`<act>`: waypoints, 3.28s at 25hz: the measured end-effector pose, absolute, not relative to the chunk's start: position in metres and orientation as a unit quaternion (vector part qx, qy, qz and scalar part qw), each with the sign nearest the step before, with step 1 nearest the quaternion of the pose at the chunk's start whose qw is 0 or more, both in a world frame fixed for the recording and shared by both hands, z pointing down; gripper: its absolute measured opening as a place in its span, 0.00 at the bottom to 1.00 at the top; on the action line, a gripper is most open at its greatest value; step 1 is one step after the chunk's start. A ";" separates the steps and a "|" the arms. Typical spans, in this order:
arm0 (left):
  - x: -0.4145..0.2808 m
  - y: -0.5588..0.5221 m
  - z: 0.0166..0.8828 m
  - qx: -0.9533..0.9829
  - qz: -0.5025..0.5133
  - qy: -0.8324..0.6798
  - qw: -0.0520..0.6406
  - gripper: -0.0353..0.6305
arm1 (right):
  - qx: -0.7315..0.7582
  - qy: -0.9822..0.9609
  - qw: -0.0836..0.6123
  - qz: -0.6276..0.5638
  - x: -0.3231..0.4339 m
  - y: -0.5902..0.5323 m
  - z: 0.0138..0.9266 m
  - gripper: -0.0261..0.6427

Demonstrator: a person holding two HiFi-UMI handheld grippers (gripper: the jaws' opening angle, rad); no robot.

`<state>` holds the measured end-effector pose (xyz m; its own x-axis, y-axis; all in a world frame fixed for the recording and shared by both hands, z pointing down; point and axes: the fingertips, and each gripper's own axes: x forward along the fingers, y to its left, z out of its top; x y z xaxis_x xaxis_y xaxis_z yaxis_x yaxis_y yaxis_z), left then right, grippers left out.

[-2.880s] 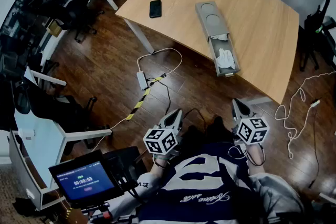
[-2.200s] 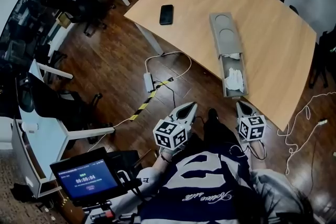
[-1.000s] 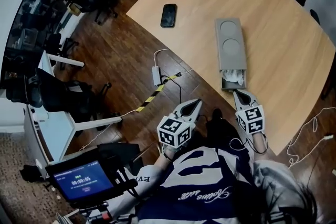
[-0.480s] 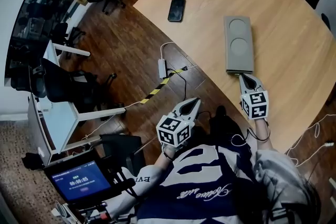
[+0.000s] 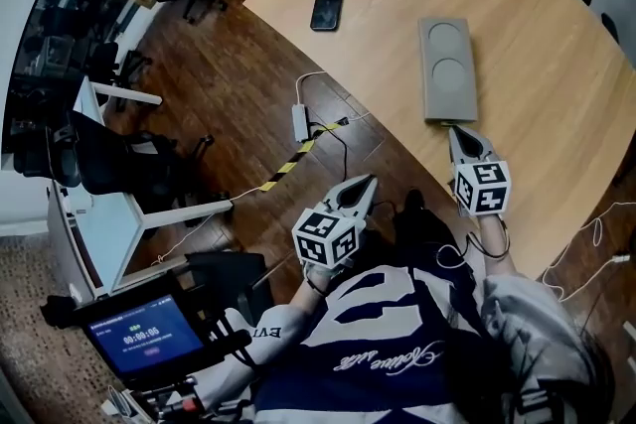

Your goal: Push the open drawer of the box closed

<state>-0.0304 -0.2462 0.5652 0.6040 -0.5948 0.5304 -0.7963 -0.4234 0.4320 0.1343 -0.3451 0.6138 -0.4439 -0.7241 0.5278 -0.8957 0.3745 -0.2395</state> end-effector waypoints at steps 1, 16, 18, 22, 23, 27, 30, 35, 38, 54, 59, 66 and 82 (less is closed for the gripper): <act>-0.030 -0.246 0.565 0.831 0.149 -0.417 0.336 0.05 | 0.500 -0.810 0.162 0.260 0.133 -0.340 0.612 0.03; -0.089 -0.179 0.545 0.852 0.115 -0.393 0.327 0.05 | 0.497 -0.803 0.103 0.312 0.054 -0.216 0.570 0.03; -0.101 -0.164 0.543 0.853 0.110 -0.393 0.325 0.05 | 0.498 -0.805 0.091 0.311 0.040 -0.200 0.562 0.03; -0.125 -0.113 0.538 0.859 0.103 -0.389 0.316 0.05 | 0.504 -0.809 0.078 0.292 0.016 -0.149 0.548 0.03; -0.131 -0.098 0.538 0.860 0.102 -0.388 0.315 0.05 | 0.507 -0.809 0.074 0.288 0.012 -0.135 0.545 0.03; -0.143 -0.071 0.544 0.862 0.100 -0.383 0.317 0.05 | 0.523 -0.802 0.062 0.280 0.007 -0.105 0.539 0.03; -0.147 -0.062 0.549 0.860 0.097 -0.378 0.330 0.05 | 0.535 -0.795 0.063 0.279 0.005 -0.086 0.535 0.03; -0.130 -0.050 0.541 0.869 0.092 -0.354 0.333 0.05 | 0.550 -0.787 0.074 0.270 0.017 -0.056 0.525 0.03; -0.117 -0.034 0.533 0.879 0.094 -0.341 0.320 0.05 | 0.562 -0.783 0.066 0.260 0.029 -0.038 0.516 0.03; -0.002 0.086 0.522 0.876 0.079 -0.361 0.310 0.05 | 0.544 -0.806 0.047 0.230 0.131 0.109 0.488 0.03; 0.041 0.135 0.525 0.879 0.088 -0.352 0.309 0.05 | 0.534 -0.810 0.048 0.238 0.164 0.148 0.491 0.03; 0.059 0.195 0.509 0.881 0.096 -0.366 0.284 0.05 | 0.504 -0.829 0.043 0.237 0.171 0.199 0.481 0.03; 0.035 0.192 0.510 0.870 0.098 -0.403 0.268 0.05 | 0.455 -0.859 0.043 0.229 0.140 0.182 0.488 0.03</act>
<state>0.0350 0.1921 0.5105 0.6558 -0.6481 0.3871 -0.7536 -0.5316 0.3867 0.1400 0.1824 0.4880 -0.5816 -0.7631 0.2819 -0.8023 0.4808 -0.3538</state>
